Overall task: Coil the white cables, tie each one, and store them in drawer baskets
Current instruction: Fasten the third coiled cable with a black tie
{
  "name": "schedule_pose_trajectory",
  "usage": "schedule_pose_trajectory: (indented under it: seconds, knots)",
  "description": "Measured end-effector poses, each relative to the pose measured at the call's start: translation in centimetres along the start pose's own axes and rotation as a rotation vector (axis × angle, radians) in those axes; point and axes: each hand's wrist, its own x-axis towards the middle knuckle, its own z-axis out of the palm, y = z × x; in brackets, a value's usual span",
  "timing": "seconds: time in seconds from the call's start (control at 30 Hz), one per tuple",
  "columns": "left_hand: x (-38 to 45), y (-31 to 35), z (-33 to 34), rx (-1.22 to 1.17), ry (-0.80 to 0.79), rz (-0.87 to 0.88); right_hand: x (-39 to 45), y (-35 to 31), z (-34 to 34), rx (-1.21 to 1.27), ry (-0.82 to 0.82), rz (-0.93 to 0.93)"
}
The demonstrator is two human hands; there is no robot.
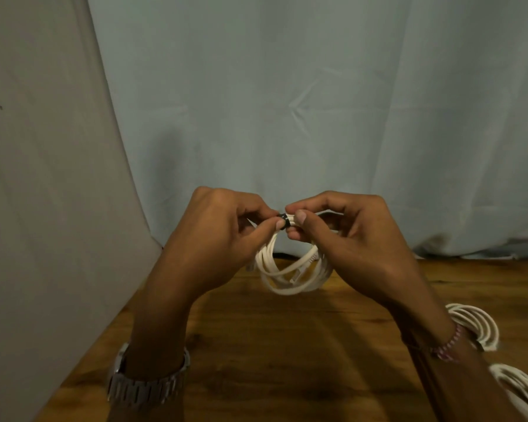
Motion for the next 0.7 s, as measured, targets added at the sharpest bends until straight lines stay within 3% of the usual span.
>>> schedule_pose_trajectory:
  seconds: [0.2,0.53,0.7]
  knots:
    - [0.3,0.5,0.2,0.137,0.006,0.120,0.0,-0.1,0.1,-0.020,0.031,-0.021]
    - [0.0,0.7,-0.4,0.130,-0.120,0.048,0.1,-0.1,-0.1,-0.014,0.011,0.040]
    - [-0.1,0.9,-0.6,0.136,-0.095,0.057,0.0,-0.1,0.1,-0.037,-0.006,0.029]
